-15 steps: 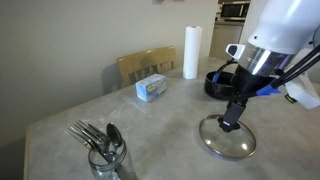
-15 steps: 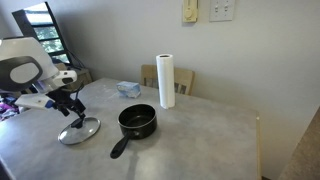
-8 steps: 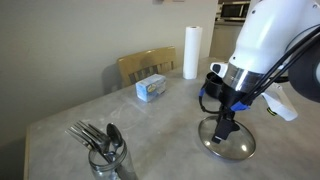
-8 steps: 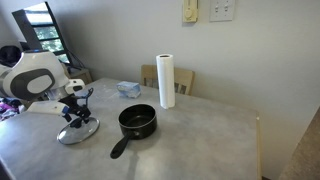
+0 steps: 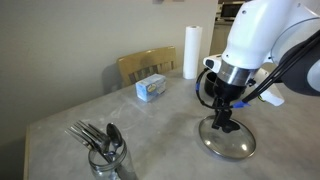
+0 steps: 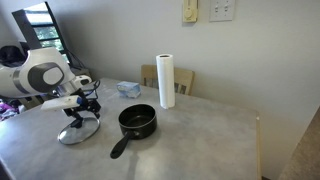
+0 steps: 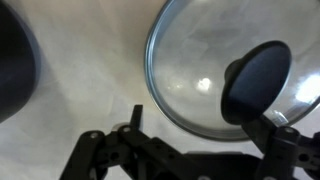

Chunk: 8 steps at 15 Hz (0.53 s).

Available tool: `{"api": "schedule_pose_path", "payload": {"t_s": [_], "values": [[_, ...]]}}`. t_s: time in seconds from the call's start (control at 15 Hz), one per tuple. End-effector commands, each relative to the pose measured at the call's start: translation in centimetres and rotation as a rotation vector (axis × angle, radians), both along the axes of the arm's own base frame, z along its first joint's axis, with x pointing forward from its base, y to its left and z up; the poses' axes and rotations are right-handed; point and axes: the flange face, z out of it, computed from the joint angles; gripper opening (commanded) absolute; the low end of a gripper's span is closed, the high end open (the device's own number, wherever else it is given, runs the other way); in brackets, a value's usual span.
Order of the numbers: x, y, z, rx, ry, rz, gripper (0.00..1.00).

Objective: Pick up the lid and put it on the pot

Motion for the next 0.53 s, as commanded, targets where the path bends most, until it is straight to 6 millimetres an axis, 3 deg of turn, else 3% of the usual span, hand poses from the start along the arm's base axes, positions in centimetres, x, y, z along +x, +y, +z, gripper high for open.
{"api": "schedule_pose_path", "payload": {"t_s": [0.0,0.47], "values": [[-0.39,0.93,1.48,-0.06,0.073,-0.064,1.0],[-0.81,1.74,2.18,-0.053,0.247,-0.234,1.0]]}}
